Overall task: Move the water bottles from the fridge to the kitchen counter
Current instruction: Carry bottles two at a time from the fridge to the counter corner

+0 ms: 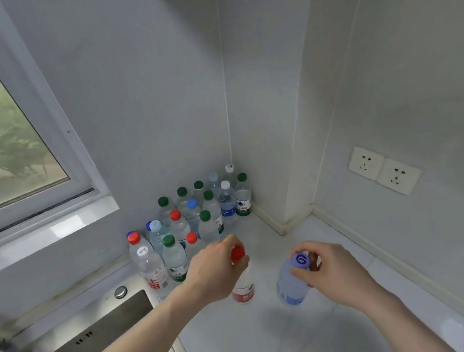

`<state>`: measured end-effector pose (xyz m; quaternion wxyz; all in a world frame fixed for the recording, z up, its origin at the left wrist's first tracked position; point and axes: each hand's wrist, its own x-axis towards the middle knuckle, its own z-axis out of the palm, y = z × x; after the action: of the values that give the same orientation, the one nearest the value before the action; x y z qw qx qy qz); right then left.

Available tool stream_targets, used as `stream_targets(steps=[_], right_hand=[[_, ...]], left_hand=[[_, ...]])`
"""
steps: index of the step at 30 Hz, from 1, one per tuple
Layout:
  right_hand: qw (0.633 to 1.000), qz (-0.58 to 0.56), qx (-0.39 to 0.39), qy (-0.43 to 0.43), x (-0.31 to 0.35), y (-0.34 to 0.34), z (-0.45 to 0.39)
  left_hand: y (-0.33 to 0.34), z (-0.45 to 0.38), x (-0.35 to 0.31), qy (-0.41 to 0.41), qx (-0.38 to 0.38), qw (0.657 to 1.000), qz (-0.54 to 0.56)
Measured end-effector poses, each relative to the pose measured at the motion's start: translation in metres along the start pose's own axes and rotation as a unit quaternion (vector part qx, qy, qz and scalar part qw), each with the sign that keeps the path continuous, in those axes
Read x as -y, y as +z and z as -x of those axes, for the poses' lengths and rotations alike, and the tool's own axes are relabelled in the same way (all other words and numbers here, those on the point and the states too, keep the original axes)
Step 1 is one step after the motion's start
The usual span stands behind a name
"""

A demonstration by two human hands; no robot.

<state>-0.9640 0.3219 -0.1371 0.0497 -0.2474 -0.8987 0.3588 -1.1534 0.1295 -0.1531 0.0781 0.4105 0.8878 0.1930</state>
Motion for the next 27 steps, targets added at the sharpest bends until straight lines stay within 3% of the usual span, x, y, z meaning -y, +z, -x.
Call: stream_targets(steps=[7,15,27], right_hand=[[1.0,-0.001,0.009,0.027,0.015,0.018,-0.056],[0.998,-0.01,0.011,0.064,0.016,0.031,-0.099],[0.994,0.034,0.033,0.098,-0.002,0.056,-0.179]], left_hand=[[0.008,-0.073,0.034,0.035,0.014,0.996,-0.078],[0.024,-0.143,0.061,0.022,0.049,0.991,-0.119],[0.049,-0.193,0.085,-0.042,0.049,0.995,-0.079]])
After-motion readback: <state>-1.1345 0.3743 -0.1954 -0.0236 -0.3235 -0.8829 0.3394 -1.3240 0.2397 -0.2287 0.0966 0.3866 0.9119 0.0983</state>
